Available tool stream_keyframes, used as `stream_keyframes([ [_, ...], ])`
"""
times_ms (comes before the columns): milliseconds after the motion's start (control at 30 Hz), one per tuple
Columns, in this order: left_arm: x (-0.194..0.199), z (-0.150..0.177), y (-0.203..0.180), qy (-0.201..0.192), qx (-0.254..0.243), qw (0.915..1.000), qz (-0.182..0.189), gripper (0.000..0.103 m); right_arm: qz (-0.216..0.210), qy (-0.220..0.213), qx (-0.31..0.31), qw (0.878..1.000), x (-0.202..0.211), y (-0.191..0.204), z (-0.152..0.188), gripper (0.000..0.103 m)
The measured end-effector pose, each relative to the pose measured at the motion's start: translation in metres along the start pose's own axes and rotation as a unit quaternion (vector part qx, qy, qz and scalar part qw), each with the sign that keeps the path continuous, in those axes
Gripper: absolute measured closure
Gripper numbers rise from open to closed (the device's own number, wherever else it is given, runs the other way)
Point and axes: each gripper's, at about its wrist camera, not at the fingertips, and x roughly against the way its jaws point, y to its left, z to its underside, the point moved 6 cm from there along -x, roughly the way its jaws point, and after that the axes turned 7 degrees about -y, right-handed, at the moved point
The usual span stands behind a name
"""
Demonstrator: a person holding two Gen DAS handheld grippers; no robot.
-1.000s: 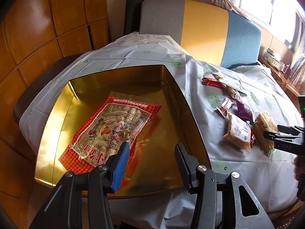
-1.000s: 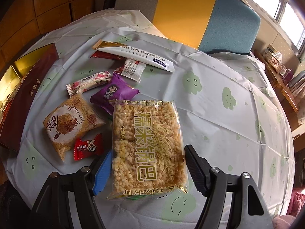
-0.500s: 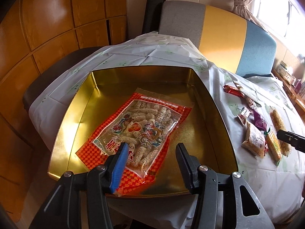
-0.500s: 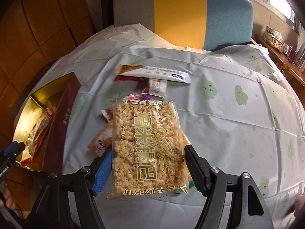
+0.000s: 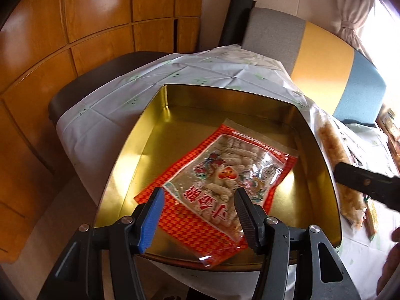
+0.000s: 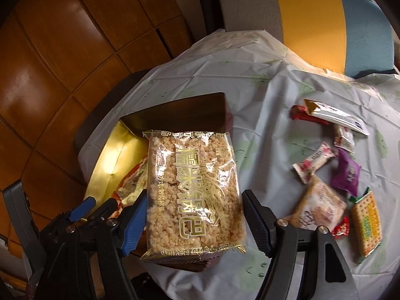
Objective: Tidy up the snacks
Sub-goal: 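Carry the rice-cracker bag with the right gripper into the tin and release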
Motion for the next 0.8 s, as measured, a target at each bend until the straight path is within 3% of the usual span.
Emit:
stream_keyframes([
  [233,-0.001,0.002,0.006,-0.002,0.000,1.0000,-0.002,0.044,0.009,0.015,0.025,1.000,-0.024,0.014,0.013,0.028],
  [433,-0.001,0.004,0.001,-0.002,-0.009,1.0000,-0.001,0.044,0.027,0.009,0.027,0.999,-0.008,-0.004,0.019,0.028],
  [800,0.007,0.003,-0.016,-0.012,-0.036,0.9993,0.004,0.044,0.073,-0.044,0.055,0.995,0.031,-0.040,0.013,0.028],
])
